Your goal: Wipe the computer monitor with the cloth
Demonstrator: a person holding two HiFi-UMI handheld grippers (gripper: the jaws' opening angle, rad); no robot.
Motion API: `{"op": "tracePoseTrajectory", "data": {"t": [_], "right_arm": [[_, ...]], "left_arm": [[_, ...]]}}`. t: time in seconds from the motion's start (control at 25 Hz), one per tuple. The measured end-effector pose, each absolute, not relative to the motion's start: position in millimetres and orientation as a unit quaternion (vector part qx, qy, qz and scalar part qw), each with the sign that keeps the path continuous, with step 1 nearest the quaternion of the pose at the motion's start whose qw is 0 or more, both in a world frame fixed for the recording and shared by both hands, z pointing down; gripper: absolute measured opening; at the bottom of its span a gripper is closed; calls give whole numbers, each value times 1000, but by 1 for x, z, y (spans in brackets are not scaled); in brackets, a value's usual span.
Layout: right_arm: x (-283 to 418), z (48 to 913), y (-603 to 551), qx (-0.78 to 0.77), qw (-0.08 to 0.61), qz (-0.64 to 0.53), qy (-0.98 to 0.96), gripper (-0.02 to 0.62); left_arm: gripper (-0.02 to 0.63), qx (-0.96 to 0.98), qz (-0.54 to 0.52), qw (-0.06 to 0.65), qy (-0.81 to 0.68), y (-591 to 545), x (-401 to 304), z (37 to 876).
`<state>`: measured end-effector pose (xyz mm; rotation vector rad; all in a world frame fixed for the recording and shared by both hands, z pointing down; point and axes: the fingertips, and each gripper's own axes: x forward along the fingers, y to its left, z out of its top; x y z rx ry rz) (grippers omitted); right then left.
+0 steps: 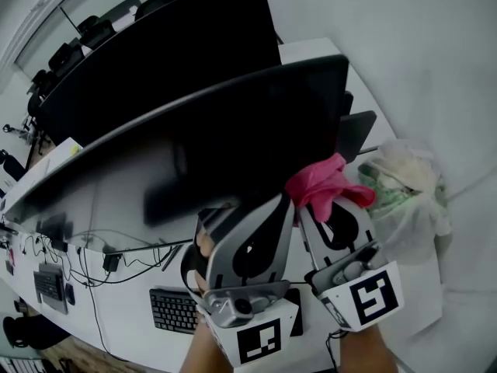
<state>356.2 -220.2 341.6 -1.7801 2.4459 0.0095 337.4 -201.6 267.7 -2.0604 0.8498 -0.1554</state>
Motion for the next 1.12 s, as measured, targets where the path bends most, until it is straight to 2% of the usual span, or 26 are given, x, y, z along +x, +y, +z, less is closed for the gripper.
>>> {"op": "tracePoseTrajectory", "data": {"t": [0.68,1.12], "right_arm": [[358,420,-220,-603,59,-64,793,64],[353,461,-216,-607,35,-88,789,64]], "left_arm": [[6,-829,-110,419,354,-214,335,346],[6,-833,-130,413,345,-219,329,372]]}}
